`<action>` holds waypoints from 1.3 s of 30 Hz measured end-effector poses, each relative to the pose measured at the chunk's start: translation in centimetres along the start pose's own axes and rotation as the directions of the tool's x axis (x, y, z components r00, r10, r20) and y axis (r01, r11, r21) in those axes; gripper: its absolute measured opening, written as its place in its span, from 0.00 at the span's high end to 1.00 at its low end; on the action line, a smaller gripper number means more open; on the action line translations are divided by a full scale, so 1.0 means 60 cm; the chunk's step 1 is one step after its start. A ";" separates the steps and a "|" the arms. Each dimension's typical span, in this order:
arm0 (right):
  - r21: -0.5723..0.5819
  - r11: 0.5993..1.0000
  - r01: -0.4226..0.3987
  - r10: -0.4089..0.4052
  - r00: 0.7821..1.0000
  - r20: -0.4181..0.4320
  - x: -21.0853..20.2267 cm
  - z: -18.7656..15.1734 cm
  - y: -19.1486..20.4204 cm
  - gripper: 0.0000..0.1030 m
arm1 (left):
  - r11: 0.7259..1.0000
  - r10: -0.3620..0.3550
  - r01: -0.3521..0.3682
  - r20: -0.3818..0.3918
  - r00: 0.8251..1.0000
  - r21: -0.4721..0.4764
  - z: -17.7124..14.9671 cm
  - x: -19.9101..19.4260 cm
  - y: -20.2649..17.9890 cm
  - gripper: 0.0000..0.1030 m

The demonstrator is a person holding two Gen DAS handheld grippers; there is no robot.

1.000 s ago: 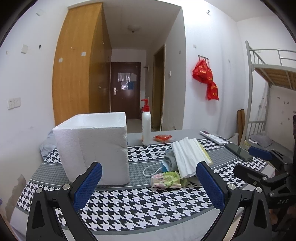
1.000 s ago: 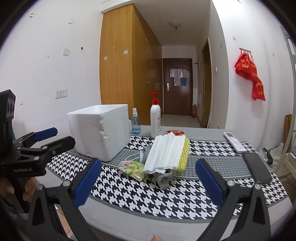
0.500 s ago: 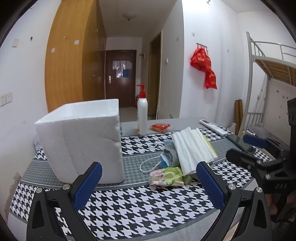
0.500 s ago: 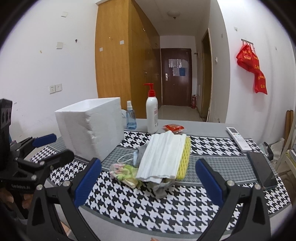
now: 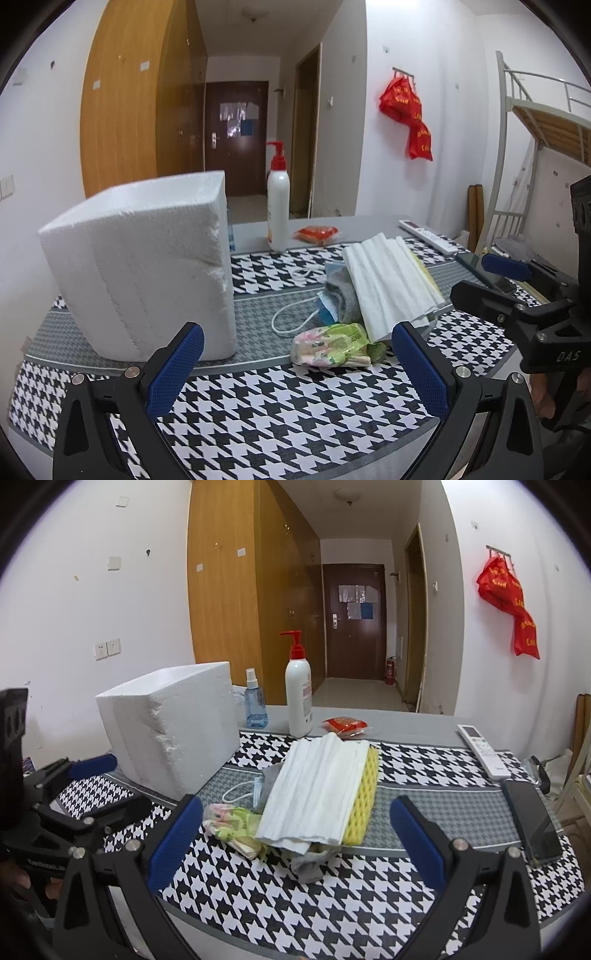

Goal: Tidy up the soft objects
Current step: 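Close the right gripper on the white folded cloth stack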

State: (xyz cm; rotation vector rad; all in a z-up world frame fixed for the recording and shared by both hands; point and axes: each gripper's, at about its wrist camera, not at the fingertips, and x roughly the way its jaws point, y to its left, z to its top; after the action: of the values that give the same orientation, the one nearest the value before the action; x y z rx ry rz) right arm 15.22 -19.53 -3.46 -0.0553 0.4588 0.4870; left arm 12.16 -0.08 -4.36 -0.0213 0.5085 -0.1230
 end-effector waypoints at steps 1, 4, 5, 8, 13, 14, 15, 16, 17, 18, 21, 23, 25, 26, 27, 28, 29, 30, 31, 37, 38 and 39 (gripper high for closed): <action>-0.002 1.000 -0.004 0.004 1.000 -0.007 0.006 0.000 -0.001 0.01 | 1.000 -0.002 0.002 -0.008 1.000 -0.001 0.000 0.006 0.000 0.01; -0.006 1.000 -0.014 0.013 0.999 -0.042 0.027 0.001 -0.003 0.10 | 1.000 -0.005 0.005 -0.027 1.000 0.005 -0.001 0.021 -0.003 0.01; -0.005 1.000 -0.017 0.016 0.998 -0.054 0.034 0.000 -0.004 0.13 | 1.000 -0.006 0.006 -0.030 1.000 0.009 -0.001 0.025 -0.005 0.01; 0.008 1.000 -0.029 0.030 0.996 -0.078 0.053 -0.003 -0.009 0.14 | 1.000 -0.007 0.008 -0.044 0.999 0.011 0.000 0.035 -0.004 0.01; 0.015 1.000 -0.015 0.016 0.993 -0.114 0.074 -0.003 -0.015 0.17 | 1.000 -0.010 0.012 -0.073 0.997 0.015 0.001 0.058 0.000 0.01; 0.013 1.000 -0.007 0.009 0.992 -0.124 0.079 -0.002 -0.015 0.19 | 1.000 -0.009 0.010 -0.079 0.997 0.015 0.001 0.061 0.000 0.01; 0.017 1.000 -0.006 0.008 0.991 -0.134 0.085 -0.002 -0.015 0.20 | 1.000 -0.010 0.011 -0.086 0.996 0.014 0.001 0.065 0.000 0.01; 0.021 1.000 -0.011 0.014 0.990 -0.141 0.088 -0.002 -0.016 0.20 | 1.000 -0.012 0.014 -0.090 0.996 0.015 0.000 0.068 -0.001 0.01; 0.022 1.000 -0.015 0.018 0.989 -0.146 0.090 -0.002 -0.017 0.20 | 1.000 -0.015 0.017 -0.092 0.996 0.018 -0.001 0.070 -0.001 0.01; 0.021 1.000 -0.016 0.018 0.989 -0.147 0.092 -0.002 -0.017 0.20 | 1.000 -0.014 0.016 -0.094 0.996 0.020 -0.001 0.072 -0.002 0.01; 0.025 1.000 -0.016 0.020 0.987 -0.157 0.099 -0.004 -0.019 0.20 | 1.000 -0.014 0.016 -0.101 0.995 0.021 -0.001 0.078 -0.002 0.01; 0.028 0.999 -0.018 0.023 0.986 -0.166 0.103 -0.005 -0.022 0.33 | 1.000 -0.016 0.018 -0.104 0.994 0.023 -0.002 0.082 -0.004 0.01; 0.032 0.999 -0.025 0.031 0.981 -0.189 0.111 -0.006 -0.023 0.39 | 1.000 -0.009 0.012 -0.107 0.994 0.027 -0.003 0.085 -0.007 0.01; 0.030 0.999 -0.022 0.027 0.980 -0.197 0.113 -0.007 -0.023 0.44 | 1.000 -0.008 0.011 -0.107 0.994 0.029 -0.004 0.086 -0.008 0.01; 0.024 1.000 -0.020 0.025 0.979 -0.201 0.115 -0.009 -0.023 0.47 | 0.999 -0.010 0.013 -0.108 0.994 0.031 -0.005 0.087 -0.009 0.01; 0.023 1.000 -0.020 0.024 0.979 -0.203 0.116 -0.010 -0.023 0.52 | 0.999 -0.009 0.012 -0.109 0.994 0.034 -0.006 0.087 -0.010 0.01; 0.024 1.000 -0.019 0.024 0.979 -0.204 0.115 -0.010 -0.024 0.60 | 0.999 -0.006 0.010 -0.111 0.994 0.037 -0.006 0.088 -0.011 0.01; 0.027 1.000 -0.017 0.022 0.980 -0.200 0.114 -0.010 -0.025 0.63 | 0.999 -0.005 0.010 -0.112 0.994 0.040 -0.007 0.088 -0.013 0.01; 0.028 0.999 -0.015 0.020 0.980 -0.198 0.112 -0.009 -0.027 0.68 | 0.999 -0.005 0.010 -0.114 0.993 0.043 -0.007 0.089 -0.014 0.01; 0.034 0.999 -0.020 0.026 0.986 -0.166 0.094 -0.001 -0.035 0.89 | 0.999 -0.008 0.014 -0.120 0.993 0.048 -0.006 0.092 -0.018 0.01; 0.034 0.999 -0.024 0.029 0.987 -0.161 0.090 -0.001 -0.034 0.90 | 0.999 -0.008 0.014 -0.119 0.993 0.050 -0.005 0.092 -0.019 0.01; 0.036 0.999 -0.029 0.034 0.987 -0.154 0.087 0.002 -0.035 0.90 | 0.999 -0.008 0.014 -0.119 0.993 0.051 -0.005 0.093 -0.022 0.01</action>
State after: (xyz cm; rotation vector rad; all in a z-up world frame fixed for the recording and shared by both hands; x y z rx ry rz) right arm 20.31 -19.08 -5.77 -0.0536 0.6206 0.5078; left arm 16.69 -2.08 -7.23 0.0342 0.6235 -0.1490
